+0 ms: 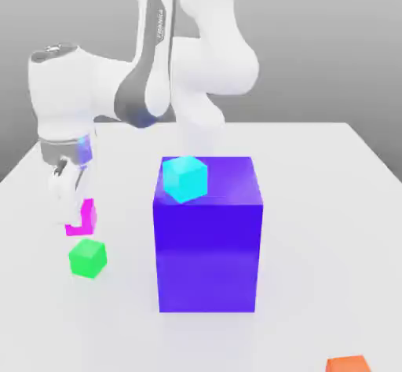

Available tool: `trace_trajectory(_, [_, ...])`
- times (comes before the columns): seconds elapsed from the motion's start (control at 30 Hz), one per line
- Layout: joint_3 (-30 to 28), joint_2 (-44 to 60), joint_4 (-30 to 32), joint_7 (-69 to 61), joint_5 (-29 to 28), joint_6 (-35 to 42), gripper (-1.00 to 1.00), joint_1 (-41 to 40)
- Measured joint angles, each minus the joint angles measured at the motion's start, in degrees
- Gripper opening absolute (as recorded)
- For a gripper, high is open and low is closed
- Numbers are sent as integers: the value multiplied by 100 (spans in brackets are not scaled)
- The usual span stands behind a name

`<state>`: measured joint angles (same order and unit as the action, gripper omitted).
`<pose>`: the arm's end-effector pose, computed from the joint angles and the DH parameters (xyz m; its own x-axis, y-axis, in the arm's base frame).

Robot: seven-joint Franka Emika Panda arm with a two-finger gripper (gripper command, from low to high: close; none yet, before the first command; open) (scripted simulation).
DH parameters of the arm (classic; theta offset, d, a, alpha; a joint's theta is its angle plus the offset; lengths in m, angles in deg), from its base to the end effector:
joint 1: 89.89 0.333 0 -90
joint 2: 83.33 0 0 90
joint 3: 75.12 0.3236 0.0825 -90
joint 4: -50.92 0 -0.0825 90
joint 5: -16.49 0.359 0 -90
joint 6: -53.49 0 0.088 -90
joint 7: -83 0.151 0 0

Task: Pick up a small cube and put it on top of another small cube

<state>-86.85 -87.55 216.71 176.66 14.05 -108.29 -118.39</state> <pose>0.2609 -0.2158 0.1961 -0.6632 -0.7485 -0.0017 -0.7485 0.6632 -0.0024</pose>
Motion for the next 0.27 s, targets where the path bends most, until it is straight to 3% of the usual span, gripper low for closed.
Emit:
trace_trajectory(0.07, [15,414,-16,-190,278,-387,-100,57])
trace_trajectory(0.1, [80,607,-25,-302,439,-566,100,35])
trace_trajectory(0.27, [80,607,-25,-302,439,-566,100,27])
